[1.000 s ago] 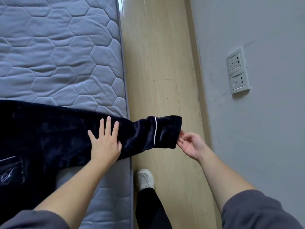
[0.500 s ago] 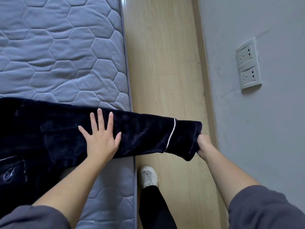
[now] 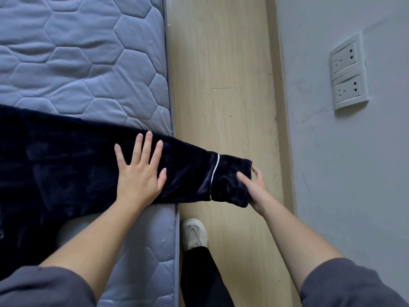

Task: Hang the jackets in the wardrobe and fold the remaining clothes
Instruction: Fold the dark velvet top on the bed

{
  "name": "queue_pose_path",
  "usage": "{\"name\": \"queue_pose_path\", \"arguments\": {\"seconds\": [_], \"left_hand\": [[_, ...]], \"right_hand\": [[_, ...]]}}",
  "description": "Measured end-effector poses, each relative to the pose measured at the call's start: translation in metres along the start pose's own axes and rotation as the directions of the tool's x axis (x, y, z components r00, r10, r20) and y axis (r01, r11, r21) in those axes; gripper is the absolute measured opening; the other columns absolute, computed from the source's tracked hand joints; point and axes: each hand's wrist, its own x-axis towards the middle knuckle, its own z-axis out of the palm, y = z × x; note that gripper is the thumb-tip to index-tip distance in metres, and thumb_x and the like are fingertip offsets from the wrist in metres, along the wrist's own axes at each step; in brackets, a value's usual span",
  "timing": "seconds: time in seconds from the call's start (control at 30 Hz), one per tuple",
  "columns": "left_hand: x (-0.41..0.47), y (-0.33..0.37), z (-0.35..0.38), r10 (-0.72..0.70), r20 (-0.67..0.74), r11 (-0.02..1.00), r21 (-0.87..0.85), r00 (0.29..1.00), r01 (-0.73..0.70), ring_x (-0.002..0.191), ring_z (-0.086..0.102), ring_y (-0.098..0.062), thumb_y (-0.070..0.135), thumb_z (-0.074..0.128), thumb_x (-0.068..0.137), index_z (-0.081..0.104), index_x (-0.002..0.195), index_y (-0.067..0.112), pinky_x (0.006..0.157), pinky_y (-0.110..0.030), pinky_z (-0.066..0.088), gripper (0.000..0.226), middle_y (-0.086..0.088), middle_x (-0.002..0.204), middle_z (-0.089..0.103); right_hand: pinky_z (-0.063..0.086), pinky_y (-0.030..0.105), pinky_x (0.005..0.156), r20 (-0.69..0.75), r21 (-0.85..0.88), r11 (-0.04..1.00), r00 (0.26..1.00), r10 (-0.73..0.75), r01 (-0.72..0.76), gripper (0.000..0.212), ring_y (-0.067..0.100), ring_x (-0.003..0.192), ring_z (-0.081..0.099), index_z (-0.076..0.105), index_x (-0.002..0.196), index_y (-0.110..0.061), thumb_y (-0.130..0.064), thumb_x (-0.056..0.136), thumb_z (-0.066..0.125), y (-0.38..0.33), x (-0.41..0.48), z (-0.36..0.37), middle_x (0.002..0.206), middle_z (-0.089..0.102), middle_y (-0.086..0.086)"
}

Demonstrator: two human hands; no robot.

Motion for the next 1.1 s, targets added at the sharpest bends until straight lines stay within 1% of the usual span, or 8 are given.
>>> {"name": "queue_pose_path", "arguments": {"seconds": [0.2, 0.3, 0.4, 0.47, 0.6, 0.83, 0.97, 1.1], "left_hand": [[-0.002, 0.001, -0.004, -0.012, -0.008, 1.0, -0.001, 1.0, 0.012, 0.148, 0.008, -0.028, 0.044, 0.027, 0.088, 0.027, 0.15, 0.015, 0.11, -0.065, 0.001, 0.068, -0.013, 0.16, 0.011], [-0.003, 0.002, -0.006, -0.007, -0.016, 1.0, -0.007, 1.0, 0.006, 0.148, 0.008, -0.028, 0.045, 0.027, 0.088, 0.028, 0.15, 0.015, 0.11, -0.064, -0.001, 0.068, -0.013, 0.16, 0.011], [-0.005, -0.002, -0.008, 0.028, -0.037, 0.999, -0.027, 0.999, -0.029, 0.148, 0.007, -0.028, 0.047, 0.028, 0.089, 0.029, 0.149, 0.017, 0.11, -0.064, -0.004, 0.067, -0.011, 0.16, 0.012], [-0.009, -0.011, -0.007, 0.043, -0.053, 0.999, -0.025, 0.998, -0.045, 0.148, 0.007, -0.028, 0.047, 0.029, 0.09, 0.03, 0.149, 0.021, 0.11, -0.065, -0.003, 0.064, -0.009, 0.16, 0.012], [-0.014, -0.025, -0.004, -0.043, -0.013, 0.999, -0.031, 0.999, 0.042, 0.147, 0.007, -0.033, 0.045, 0.039, 0.093, 0.03, 0.149, 0.024, 0.108, -0.069, 0.002, 0.061, -0.009, 0.16, 0.01], [-0.019, -0.028, -0.011, -0.027, 0.005, 0.996, -0.086, 1.0, 0.027, 0.146, 0.012, -0.033, 0.038, 0.053, 0.09, 0.033, 0.148, 0.022, 0.108, -0.067, 0.01, 0.063, -0.01, 0.159, 0.014], [-0.02, -0.027, -0.013, -0.034, 0.028, 0.994, -0.099, 0.999, 0.037, 0.145, 0.014, -0.033, 0.04, 0.039, 0.088, 0.036, 0.147, 0.021, 0.108, -0.067, 0.012, 0.062, -0.012, 0.159, 0.016], [-0.021, -0.026, -0.009, -0.033, 0.034, 0.994, -0.1, 0.999, 0.036, 0.146, 0.013, -0.033, 0.04, 0.036, 0.088, 0.035, 0.147, 0.021, 0.109, -0.066, 0.011, 0.063, -0.011, 0.159, 0.016]], "right_hand": [[0.05, 0.027, 0.053, -0.045, -0.196, 0.975, 0.994, 0.099, -0.106, 0.005, 0.017, 0.068, 0.062, 0.056, 0.094, -0.016, -0.015, 0.089, 0.057, 0.009, -0.001, 0.012, 0.081, 0.064, 0.003], [0.054, 0.031, 0.062, -0.043, -0.217, 0.961, 0.985, 0.168, -0.173, 0.015, 0.021, 0.074, 0.065, 0.063, 0.091, -0.012, -0.019, 0.085, 0.051, 0.011, 0.001, 0.02, 0.077, 0.067, 0.003], [0.054, 0.043, 0.085, -0.339, -0.275, 0.955, 0.941, 0.013, -0.112, 0.027, 0.033, 0.093, 0.063, 0.063, 0.103, -0.005, -0.02, 0.088, 0.046, 0.011, 0.002, 0.008, 0.102, 0.067, 0.015], [0.049, 0.04, 0.083, -0.486, -0.272, 0.958, 0.872, -0.059, -0.087, 0.025, 0.033, 0.092, 0.057, 0.058, 0.104, -0.005, -0.019, 0.092, 0.041, 0.007, 0.001, -0.009, 0.11, 0.062, 0.019], [0.044, 0.036, 0.072, -0.48, -0.215, 0.976, 0.872, -0.093, -0.014, 0.027, 0.029, 0.087, 0.053, 0.049, 0.111, -0.007, -0.019, 0.093, 0.033, 0.0, 0.0, -0.014, 0.104, 0.056, 0.013], [0.059, 0.038, 0.06, -0.05, 0.182, 0.978, 0.992, 0.115, -0.104, 0.013, 0.027, 0.069, 0.063, 0.054, 0.104, -0.003, -0.006, 0.092, 0.058, 0.014, -0.021, -0.007, 0.087, 0.06, 0.016], [0.06, 0.032, 0.071, 0.265, 0.359, 0.901, 0.952, 0.153, -0.245, 0.03, 0.021, 0.085, 0.065, 0.052, 0.119, -0.004, -0.003, 0.089, 0.058, 0.027, -0.029, -0.011, 0.102, 0.064, 0.015], [0.057, 0.041, 0.073, 0.387, 0.253, 0.89, 0.883, 0.265, -0.378, 0.039, 0.03, 0.084, 0.071, 0.059, 0.112, -0.008, 0.006, 0.075, 0.056, 0.031, -0.029, -0.008, 0.1, 0.071, 0.016]]}}
